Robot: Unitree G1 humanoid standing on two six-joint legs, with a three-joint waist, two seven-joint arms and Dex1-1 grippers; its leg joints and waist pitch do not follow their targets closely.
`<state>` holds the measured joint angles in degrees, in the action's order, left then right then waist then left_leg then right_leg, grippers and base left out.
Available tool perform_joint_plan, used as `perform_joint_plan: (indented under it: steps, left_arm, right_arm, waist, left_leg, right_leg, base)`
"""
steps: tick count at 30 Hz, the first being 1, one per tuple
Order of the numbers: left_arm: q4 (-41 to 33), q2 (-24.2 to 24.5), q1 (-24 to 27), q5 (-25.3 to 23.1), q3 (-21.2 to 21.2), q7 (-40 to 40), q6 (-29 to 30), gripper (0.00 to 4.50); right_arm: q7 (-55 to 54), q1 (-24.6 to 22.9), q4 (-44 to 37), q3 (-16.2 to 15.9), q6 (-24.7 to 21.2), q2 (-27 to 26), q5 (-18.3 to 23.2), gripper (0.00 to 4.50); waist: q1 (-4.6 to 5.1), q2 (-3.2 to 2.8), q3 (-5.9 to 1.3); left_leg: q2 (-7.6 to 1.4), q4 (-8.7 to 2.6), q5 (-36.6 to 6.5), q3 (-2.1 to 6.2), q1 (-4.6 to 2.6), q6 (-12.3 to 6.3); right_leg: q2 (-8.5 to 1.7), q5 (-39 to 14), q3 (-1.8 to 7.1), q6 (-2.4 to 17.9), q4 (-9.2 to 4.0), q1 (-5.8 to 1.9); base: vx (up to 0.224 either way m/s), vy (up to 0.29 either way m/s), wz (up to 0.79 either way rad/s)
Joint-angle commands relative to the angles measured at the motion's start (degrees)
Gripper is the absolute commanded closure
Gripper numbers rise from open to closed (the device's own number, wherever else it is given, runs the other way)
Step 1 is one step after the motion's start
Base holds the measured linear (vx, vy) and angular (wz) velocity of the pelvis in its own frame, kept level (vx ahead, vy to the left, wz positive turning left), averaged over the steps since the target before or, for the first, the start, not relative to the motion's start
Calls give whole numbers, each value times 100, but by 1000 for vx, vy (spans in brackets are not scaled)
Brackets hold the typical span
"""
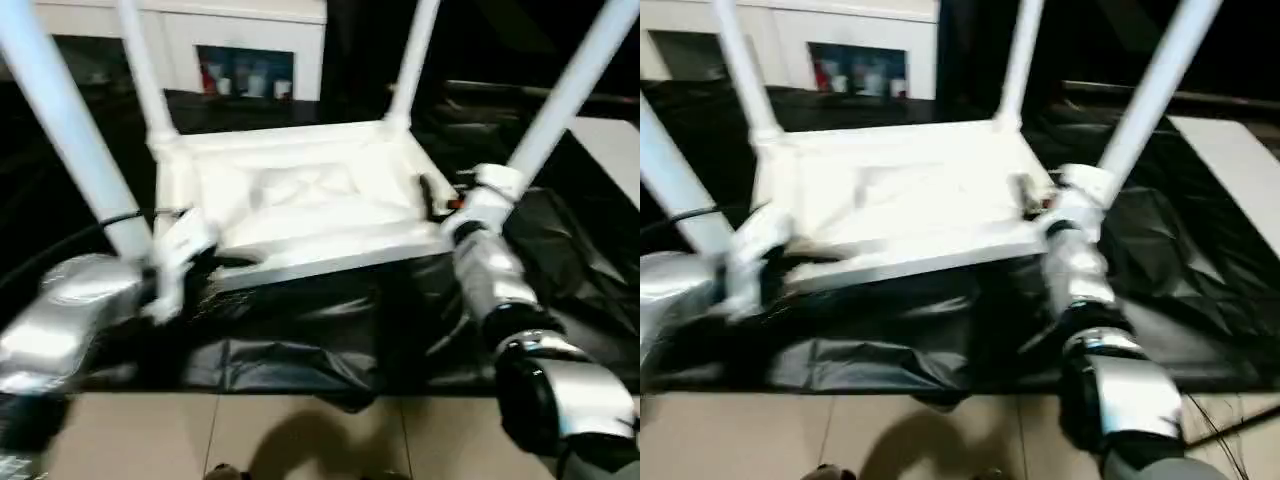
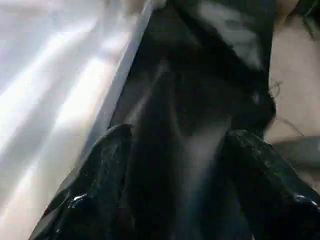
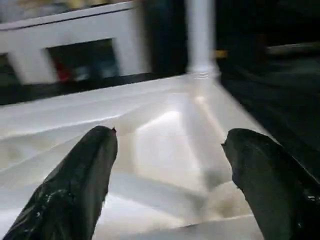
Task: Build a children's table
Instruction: Rotate leg to tighten
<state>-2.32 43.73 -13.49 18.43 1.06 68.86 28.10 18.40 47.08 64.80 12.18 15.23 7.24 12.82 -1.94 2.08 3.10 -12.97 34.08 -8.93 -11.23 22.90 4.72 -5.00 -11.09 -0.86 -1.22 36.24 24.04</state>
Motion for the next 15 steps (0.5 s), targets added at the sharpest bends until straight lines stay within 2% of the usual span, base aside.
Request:
perform_joint_plan:
  steps: [1,2,4,6,8,11,15]
  left_arm:
    - [-154,197,143,51,-236,139,195,118]
    - [-155,322,269,40,-342,160,251,118]
    - [-190,748,693,14,-576,268,452,118]
    - [-236,1029,1007,54,-745,343,601,118]
    - [-233,1086,1088,84,-818,361,645,118]
    - [26,1457,1504,144,-1373,503,627,118]
    - [263,1549,1574,181,-1758,542,554,118]
  right_arm:
    - [205,-136,-186,-131,11,-9,-94,71]
    - [266,-212,-256,-169,6,-37,-105,71]
    - [434,-467,-455,-248,-5,-97,-127,71]
    - [555,-694,-637,-297,-30,-126,-129,71]
    - [591,-772,-702,-312,-43,-132,-125,71]
    - [696,-1303,-1053,-394,-58,-76,-142,71]
    - [745,-1578,-1263,-458,-82,-21,-191,71]
  waist:
    - [8,-159,-391]
    - [1,-174,-396]
    - [9,-189,-394]
    - [6,-184,-375]
    - [-12,-196,-363]
    - [0,-174,-345]
    - [-6,-159,-334]
  left_leg:
    - [41,-409,-1633,-15,-190,157]
    - [32,-396,-1607,-23,-211,156]
    - [40,-405,-1599,-15,-197,133]
    - [28,-425,-1758,-20,-227,135]
    - [21,-438,-1929,-20,-255,175]
    - [27,-473,-2114,0,-227,217]
    - [25,-479,-2284,10,-250,245]
  right_leg:
    - [-54,-748,53,1220,-360,-209]
    - [-58,-593,62,1265,-351,-196]
    - [-48,-524,58,1279,-337,-206]
    - [-45,-708,59,1263,-368,-178]
    - [-48,-892,75,1264,-398,-153]
    - [-55,-1150,79,1171,-420,-161]
    - [-67,-1392,93,1119,-456,-136]
  base:
    - [0,0,0]
    - [0,0,0]
    - [0,0,0]
    - [0,0,0]
    - [0,0,0]
    - [0,0,0]
    - [0,0,0]
